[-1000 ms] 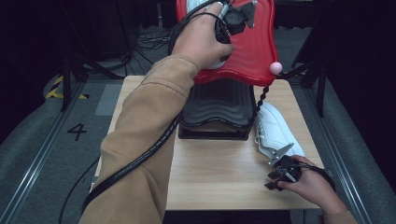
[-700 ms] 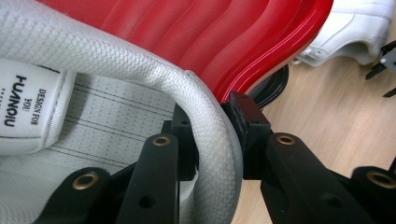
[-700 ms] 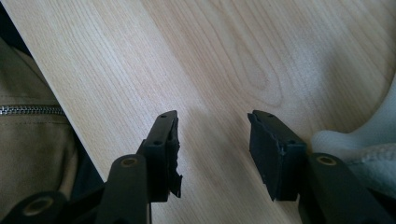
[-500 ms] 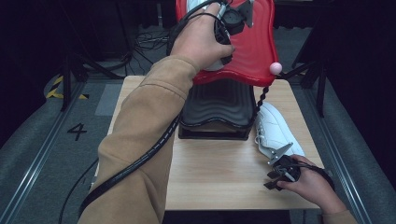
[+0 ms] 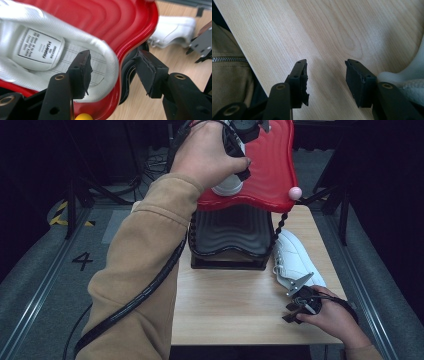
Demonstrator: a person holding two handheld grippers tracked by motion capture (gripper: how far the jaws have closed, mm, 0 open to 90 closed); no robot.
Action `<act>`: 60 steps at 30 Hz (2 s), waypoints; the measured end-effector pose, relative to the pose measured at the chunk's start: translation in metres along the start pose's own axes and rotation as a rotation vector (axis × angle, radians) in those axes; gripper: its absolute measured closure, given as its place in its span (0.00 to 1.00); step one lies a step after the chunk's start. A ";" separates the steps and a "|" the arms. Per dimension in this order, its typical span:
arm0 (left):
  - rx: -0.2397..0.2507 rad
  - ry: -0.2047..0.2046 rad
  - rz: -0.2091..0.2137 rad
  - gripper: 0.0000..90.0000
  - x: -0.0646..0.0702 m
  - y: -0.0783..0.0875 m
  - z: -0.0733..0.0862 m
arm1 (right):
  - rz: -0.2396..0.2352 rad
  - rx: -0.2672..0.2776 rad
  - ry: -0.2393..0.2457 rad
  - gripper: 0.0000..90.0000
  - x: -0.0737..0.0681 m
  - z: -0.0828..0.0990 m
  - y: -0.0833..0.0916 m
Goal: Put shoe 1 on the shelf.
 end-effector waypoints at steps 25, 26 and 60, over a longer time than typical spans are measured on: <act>0.092 -0.067 0.200 0.52 0.068 -0.022 0.061 | -0.018 0.024 0.008 0.58 0.000 -0.003 0.002; 0.092 -0.067 0.200 0.52 0.068 -0.022 0.061 | -0.020 0.025 0.008 0.58 0.000 -0.004 0.002; -0.023 0.089 0.379 0.47 0.169 -0.194 0.197 | -0.066 0.035 -0.032 0.68 0.005 -0.006 0.007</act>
Point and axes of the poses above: each handheld gripper's, and its own axes: y roughly backward along the jaws, z roughly out of its underside, x roughly to its right, the point moved 4 cm from there along -y, roughly forward along the jaws, and after that the axes turned 10 degrees about -y, right-handed, at the moved point
